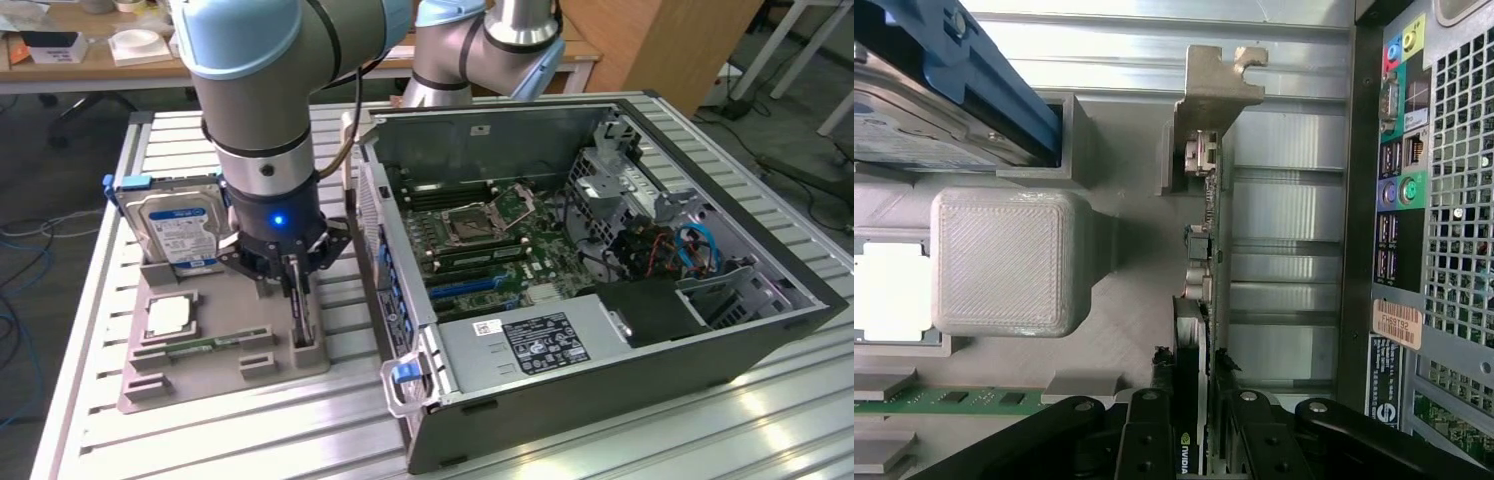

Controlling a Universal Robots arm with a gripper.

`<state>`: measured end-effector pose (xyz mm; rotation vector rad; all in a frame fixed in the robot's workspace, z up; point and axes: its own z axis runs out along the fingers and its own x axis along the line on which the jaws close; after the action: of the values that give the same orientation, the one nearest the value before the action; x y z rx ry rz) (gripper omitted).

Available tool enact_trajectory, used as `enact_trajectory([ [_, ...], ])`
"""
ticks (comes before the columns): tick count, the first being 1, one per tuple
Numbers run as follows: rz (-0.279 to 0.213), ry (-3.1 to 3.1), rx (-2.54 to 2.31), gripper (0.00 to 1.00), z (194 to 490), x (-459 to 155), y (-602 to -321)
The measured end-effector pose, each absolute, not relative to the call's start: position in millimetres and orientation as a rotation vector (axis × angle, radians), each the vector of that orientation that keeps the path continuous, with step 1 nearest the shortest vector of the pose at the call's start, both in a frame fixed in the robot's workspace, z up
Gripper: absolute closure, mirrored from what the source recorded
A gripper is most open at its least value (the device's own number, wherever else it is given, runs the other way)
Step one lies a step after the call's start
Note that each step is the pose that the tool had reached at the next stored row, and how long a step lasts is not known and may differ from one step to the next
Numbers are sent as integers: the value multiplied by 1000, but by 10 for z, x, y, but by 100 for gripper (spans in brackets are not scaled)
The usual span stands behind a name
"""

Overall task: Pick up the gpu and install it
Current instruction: 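Pick up the gpu and move the gpu toward the slot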

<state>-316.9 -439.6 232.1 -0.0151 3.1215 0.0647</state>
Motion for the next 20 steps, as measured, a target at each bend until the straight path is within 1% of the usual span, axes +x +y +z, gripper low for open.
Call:
enact_trajectory([
  [20, 65, 3122, -15, 74, 2450, -3170, -4396],
])
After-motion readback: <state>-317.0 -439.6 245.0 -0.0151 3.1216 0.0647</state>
